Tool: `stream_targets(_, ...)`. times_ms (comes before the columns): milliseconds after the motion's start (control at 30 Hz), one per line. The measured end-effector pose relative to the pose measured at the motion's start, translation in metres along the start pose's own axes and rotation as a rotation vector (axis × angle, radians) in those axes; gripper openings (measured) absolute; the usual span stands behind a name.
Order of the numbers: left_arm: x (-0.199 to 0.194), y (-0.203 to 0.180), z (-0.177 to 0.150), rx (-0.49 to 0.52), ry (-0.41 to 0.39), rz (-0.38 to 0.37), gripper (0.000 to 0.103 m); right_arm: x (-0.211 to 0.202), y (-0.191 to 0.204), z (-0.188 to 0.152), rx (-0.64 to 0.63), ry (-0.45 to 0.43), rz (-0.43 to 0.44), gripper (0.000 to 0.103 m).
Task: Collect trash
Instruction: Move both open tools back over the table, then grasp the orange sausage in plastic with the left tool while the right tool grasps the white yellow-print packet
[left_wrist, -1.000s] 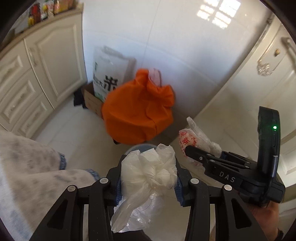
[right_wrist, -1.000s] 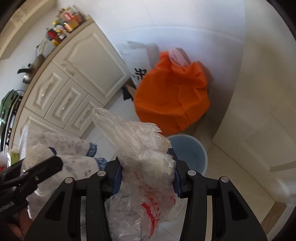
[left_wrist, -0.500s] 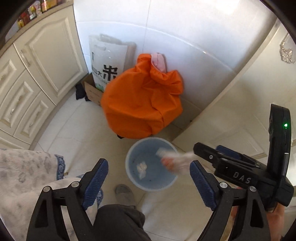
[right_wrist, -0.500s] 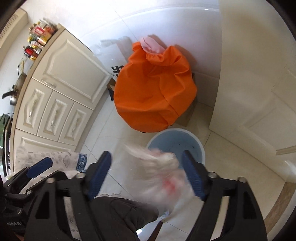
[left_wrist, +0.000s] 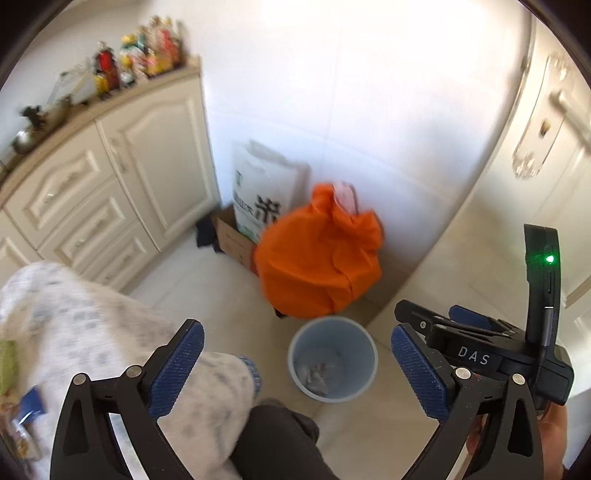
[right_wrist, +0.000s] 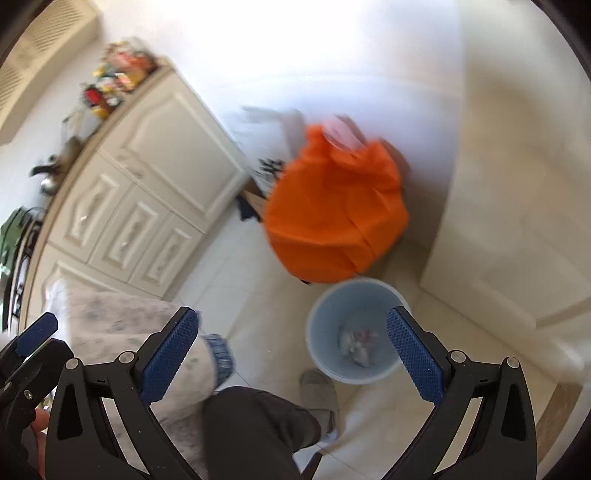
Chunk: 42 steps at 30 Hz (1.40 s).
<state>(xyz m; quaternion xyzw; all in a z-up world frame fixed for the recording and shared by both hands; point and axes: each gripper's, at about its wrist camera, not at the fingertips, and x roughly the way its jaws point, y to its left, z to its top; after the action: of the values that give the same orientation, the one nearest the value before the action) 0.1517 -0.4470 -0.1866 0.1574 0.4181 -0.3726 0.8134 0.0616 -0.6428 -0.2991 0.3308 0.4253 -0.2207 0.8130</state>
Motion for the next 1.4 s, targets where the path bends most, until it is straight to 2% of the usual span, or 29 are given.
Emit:
stream_targets(200, -0.101, 0.046, -0.038, -0.106, -0.122, 0.052, 0.102, -0.052, 0.088, -0.008, -0.157, -0.089, 0.080, 0.103)
stream_targets(467, -0.225, 0.116, -0.113, -0.265, -0.265, 0.212, 0.102, -0.099, 0.217, -0.042, -0.398, -0.154, 0.220, 0.103)
stream_targets(600, -0.265, 0.140, -0.145, -0.343, -0.310, 0.281, 0.102, -0.112, 0.272, -0.066, -0.504, -0.158, 0.293, 0.103)
stream_targets(800, -0.326, 0.172, -0.193, -0.431, -0.372, 0.400, 0.102, -0.126, 0.334, -0.099, -0.638, -0.172, 0.341, 0.103)
stream_targets(967, -0.342, 0.186, -0.221, -0.470, -0.374, 0.478, 0.102, -0.130, 0.369, -0.125, -0.738, -0.187, 0.340, 0.103)
stream_targets(1067, -0.332, 0.197, -0.226, -0.487, -0.352, 0.503, 0.102, -0.121, 0.384, -0.138, -0.790, -0.168, 0.330, 0.103)
stream_targets(1233, -0.298, 0.230, -0.234, -0.517, -0.260, 0.524, 0.102, -0.088, 0.395, -0.154, -0.855, -0.085, 0.298, 0.103)
stream_targets(1400, -0.252, 0.267, -0.222, -0.532, -0.170, 0.511, 0.102, -0.048, 0.404, -0.170, -0.893, 0.015, 0.280, 0.103)
